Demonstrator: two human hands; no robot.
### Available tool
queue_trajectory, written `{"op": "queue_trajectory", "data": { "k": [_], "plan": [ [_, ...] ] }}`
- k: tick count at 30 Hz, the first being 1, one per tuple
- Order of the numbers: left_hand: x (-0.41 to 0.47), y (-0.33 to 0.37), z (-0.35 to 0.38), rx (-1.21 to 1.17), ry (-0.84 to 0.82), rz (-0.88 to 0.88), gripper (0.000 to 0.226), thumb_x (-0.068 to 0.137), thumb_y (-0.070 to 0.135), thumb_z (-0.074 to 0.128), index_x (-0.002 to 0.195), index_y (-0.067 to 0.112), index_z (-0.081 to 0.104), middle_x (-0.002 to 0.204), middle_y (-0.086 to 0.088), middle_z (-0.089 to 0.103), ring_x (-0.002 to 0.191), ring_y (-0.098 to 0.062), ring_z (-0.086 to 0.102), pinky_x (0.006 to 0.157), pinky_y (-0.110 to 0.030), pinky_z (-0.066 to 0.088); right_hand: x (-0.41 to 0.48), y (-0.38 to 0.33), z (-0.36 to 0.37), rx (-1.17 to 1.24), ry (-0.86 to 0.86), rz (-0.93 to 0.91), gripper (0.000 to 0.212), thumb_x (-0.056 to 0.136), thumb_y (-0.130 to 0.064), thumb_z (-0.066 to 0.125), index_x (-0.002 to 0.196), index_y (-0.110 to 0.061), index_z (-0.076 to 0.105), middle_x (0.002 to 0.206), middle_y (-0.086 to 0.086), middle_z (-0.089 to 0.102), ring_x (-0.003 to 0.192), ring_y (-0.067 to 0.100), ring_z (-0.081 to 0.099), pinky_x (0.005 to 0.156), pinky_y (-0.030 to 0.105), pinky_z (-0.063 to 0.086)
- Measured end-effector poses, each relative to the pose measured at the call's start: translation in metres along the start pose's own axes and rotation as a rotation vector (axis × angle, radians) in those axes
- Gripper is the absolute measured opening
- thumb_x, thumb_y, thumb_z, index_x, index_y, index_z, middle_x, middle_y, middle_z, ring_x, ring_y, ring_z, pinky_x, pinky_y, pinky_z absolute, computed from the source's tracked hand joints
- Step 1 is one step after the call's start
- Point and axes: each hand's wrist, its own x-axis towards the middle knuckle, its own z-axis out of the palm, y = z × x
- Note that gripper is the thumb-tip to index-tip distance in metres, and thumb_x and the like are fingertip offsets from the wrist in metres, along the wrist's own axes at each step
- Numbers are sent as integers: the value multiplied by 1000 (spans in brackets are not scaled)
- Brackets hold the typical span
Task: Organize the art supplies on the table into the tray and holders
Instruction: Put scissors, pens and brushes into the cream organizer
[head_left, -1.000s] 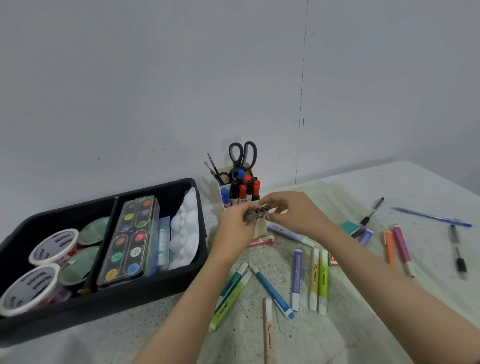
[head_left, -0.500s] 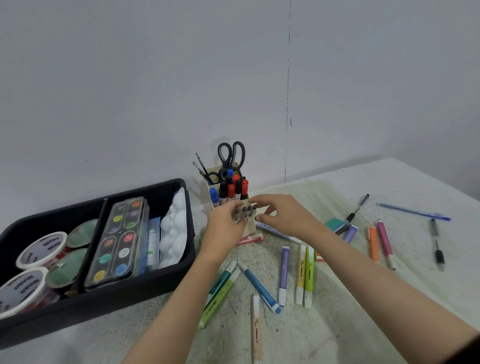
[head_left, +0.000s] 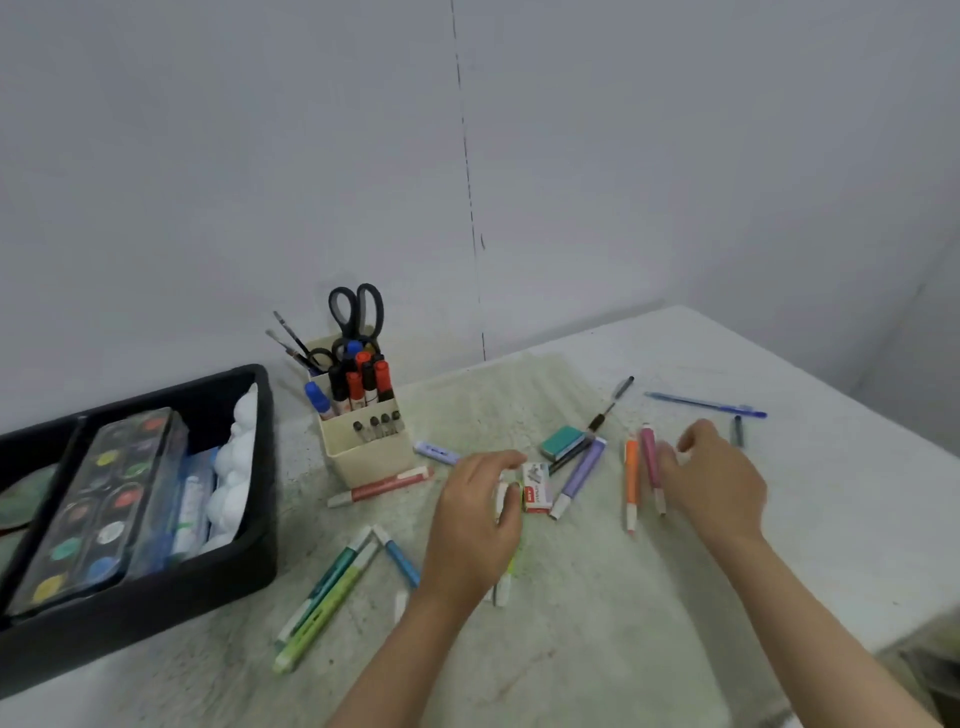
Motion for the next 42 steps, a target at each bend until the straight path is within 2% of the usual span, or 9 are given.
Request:
{"op": "queue_trajectory", "data": {
  "k": [7,12,15,20,24,30,35,38,42],
  "plan": [
    [1,29,46,-339,-101,-390,39,87,-7,52,86,30,61,87,10,67,82,2,62,73,-9,46,23,66,-12,-125,-76,132,22,91,-23,49,98,-3,41,89,16,59,78,33,56,63,35,41],
    [6,36,62,-618,-144,-730,23,94,0,48,91,16,64,87,-5,70,81,-15,67,69,-19,52,9,47,-25,401,-91,8,8,89,-12,54,92,-12,47,78,11,63,65,21,56,60,31,45],
    [12,44,63,-841,-218,-922,15,96,13,51,104,8,62,92,-9,72,84,-19,70,71,-24,56,-16,19,-31,569,-285,-195,17,86,-12,61,81,-17,46,67,7,64,51,9,51,50,15,40],
    [11,49,59,-1207,-182,-1030,22,97,11,42,110,1,57,90,-14,72,78,-21,70,65,-29,57,-36,-1,-24,520,-684,-387,15,80,-11,69,80,-17,55,63,-7,59,52,-1,48,54,12,39],
    [9,38,50,-1195,-76,-1078,23,99,9,37,109,0,55,98,-18,71,87,-25,70,73,-35,58,1,4,-8,332,-453,-394,5,90,-21,58,86,-24,61,81,-6,62,73,8,55,65,21,43],
    [12,31,34,-1174,-65,-1155,24,99,19,42,112,8,59,101,-13,72,78,-24,71,57,-31,57,87,29,9,-141,-129,-318,38,93,-6,44,129,-10,54,125,16,55,113,34,45,90,38,36],
    [18,30,34,-1179,-96,-1195,24,99,22,44,113,9,59,96,-10,73,70,-21,71,52,-26,55,114,33,18,-488,-137,-441,32,93,-8,38,112,-18,62,102,3,61,99,24,50,79,33,31],
    [21,29,37,-1211,-92,-1193,26,99,17,44,116,3,58,97,-14,72,71,-22,71,53,-28,56,115,34,19,-406,-35,-457,23,92,-9,46,99,-15,68,93,4,64,93,26,52,75,33,27],
    [25,27,41,-1231,-133,-1198,29,98,14,41,115,-3,57,105,-20,69,85,-26,71,61,-32,58,85,10,9,68,37,-646,9,86,-10,62,92,-13,67,85,2,67,80,24,59,72,33,34]
  ]
}}
